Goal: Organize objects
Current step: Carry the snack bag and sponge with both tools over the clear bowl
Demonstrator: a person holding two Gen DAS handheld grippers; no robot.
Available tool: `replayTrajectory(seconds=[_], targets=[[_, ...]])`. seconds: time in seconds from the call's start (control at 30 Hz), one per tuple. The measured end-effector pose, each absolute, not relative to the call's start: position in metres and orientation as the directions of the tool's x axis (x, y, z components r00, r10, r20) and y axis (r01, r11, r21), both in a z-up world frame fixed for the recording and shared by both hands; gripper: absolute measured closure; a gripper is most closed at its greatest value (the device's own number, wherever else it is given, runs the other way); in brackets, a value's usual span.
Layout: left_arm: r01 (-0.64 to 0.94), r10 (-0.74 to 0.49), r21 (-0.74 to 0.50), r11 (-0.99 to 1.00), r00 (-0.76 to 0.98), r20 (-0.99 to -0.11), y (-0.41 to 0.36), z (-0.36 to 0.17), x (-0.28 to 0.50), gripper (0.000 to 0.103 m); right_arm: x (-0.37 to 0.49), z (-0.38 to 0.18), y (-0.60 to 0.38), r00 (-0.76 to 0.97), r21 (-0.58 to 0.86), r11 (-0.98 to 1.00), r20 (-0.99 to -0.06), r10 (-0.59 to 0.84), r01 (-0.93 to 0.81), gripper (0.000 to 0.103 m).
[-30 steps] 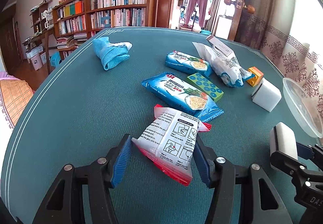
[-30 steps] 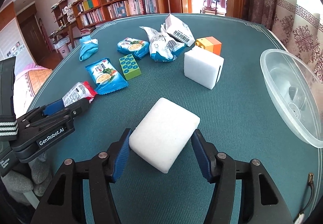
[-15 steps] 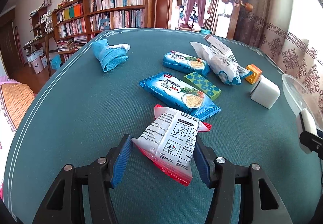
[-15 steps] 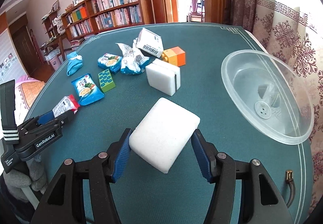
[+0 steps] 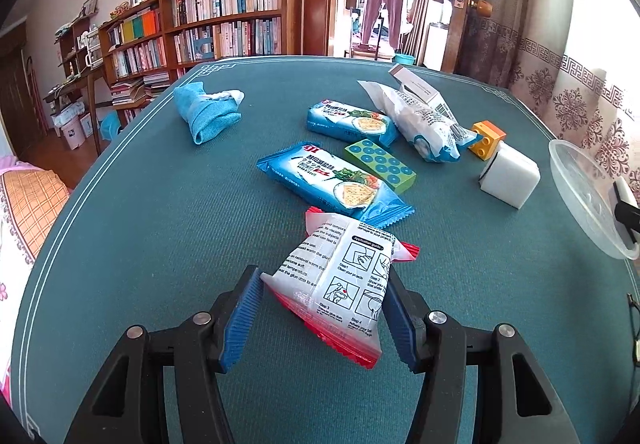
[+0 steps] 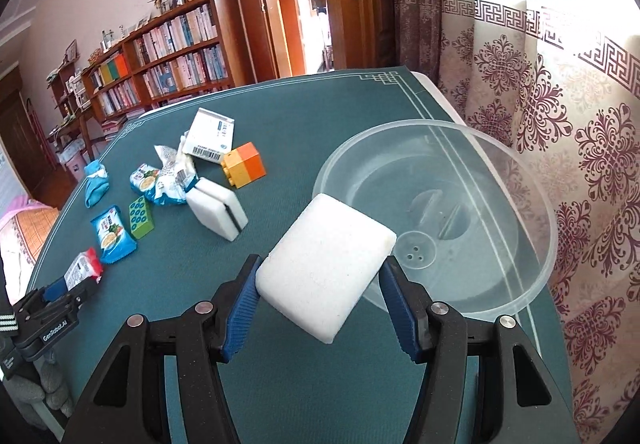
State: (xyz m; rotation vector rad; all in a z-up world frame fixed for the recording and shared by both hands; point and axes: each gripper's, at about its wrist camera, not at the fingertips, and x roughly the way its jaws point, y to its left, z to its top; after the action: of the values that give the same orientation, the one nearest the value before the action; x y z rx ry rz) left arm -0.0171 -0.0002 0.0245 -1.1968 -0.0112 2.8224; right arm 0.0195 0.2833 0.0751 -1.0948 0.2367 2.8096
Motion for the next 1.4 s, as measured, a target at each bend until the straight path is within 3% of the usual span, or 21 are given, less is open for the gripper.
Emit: replayTrajectory(seconds=[0.6,1.03,1.4], targets=[[-0.149,0.087,0.025,-0.989,-0.697,-0.712,0.053,0.036,-0.015,0.041,-0.012,0.045,0.364,-0.656,0.062,-0.965,-0.744,0.126,-0.255,0.042],[-0.228,0.133,0.038,-0.973,-0.688,-0.713,0.091,0.04,-0.018,0.041,-0.005,0.034,0.374,-0.588,-0.072,-0.971,-0.784,0.197,-0.229,0.042],[-0.289,0.182,0.032,-0.957,-0.68,-0.71,0.117,0.047,-0.014,0.041,0.024,0.035,0.378,-0.568,-0.061,-0.973,-0.803,0.18,-0.223,0.042]])
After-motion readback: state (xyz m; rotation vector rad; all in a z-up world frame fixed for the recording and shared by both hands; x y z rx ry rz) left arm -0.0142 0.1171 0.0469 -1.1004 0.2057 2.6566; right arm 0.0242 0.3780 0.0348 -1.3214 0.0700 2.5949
